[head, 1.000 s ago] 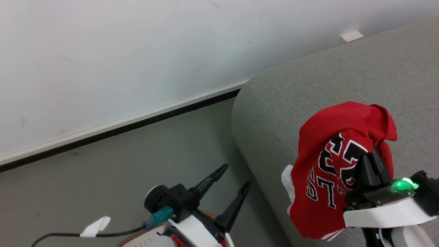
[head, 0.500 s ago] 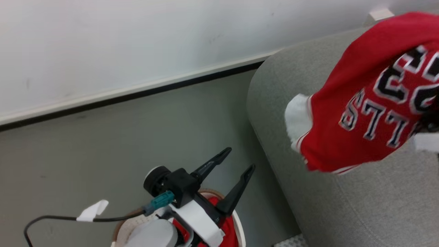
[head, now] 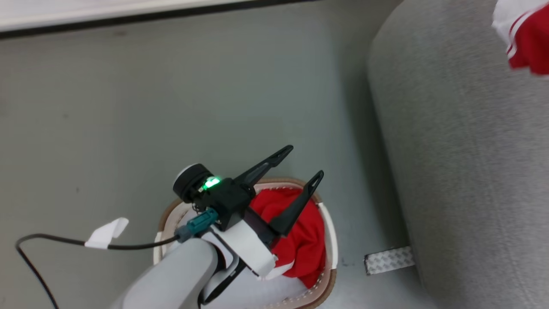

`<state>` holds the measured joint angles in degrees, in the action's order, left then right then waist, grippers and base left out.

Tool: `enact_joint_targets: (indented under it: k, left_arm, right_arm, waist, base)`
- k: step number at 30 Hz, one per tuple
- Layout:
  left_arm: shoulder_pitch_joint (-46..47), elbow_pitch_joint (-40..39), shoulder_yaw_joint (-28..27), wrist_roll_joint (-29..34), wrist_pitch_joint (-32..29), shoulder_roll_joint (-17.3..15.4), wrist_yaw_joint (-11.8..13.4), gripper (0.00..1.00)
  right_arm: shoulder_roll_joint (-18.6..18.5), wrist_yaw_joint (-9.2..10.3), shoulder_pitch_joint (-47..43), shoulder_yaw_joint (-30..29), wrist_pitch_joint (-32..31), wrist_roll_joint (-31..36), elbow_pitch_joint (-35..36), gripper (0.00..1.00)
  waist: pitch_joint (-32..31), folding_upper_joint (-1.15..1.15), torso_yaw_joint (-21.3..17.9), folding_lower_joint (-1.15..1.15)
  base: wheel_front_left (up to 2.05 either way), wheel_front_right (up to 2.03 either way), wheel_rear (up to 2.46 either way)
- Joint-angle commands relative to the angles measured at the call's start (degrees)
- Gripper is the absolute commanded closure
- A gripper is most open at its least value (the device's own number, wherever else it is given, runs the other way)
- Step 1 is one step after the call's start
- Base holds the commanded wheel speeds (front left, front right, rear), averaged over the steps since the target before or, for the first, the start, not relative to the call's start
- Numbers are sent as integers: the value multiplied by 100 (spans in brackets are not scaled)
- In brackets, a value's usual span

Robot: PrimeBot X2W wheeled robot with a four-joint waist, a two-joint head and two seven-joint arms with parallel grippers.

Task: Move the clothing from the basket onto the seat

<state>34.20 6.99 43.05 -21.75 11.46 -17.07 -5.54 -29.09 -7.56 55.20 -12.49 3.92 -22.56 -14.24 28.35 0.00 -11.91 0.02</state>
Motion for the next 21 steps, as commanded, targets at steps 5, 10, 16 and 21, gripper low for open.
enact_joint_targets:
  k: [5,10,16,21]
  left_arm:
    - [249,62,9,49,45,-13,-33,0]
    - [361,121,-65,24,73,-67,-8,0]
    - [188,281,-4,-55,175,44,10,0]
    - [-100,358,-41,-144,243,-15,120,0]
  right_arm:
    - [-206,13,387,-133,27,358,-1269,100]
    - [-186,14,355,391,-316,836,-2467,100]
    - [-322,14,-69,1235,-715,890,-3370,70]
    - [-475,14,-445,1858,-628,504,-3496,0]
  waist:
    - [473,0,423,-2]
    - [523,0,502,-2]
    - [192,0,638,-2]
    - [-337,0,635,-2]
  base:
    - [0,0,0]
    - [0,0,0]
    - [0,0,0]
    - [0,0,0]
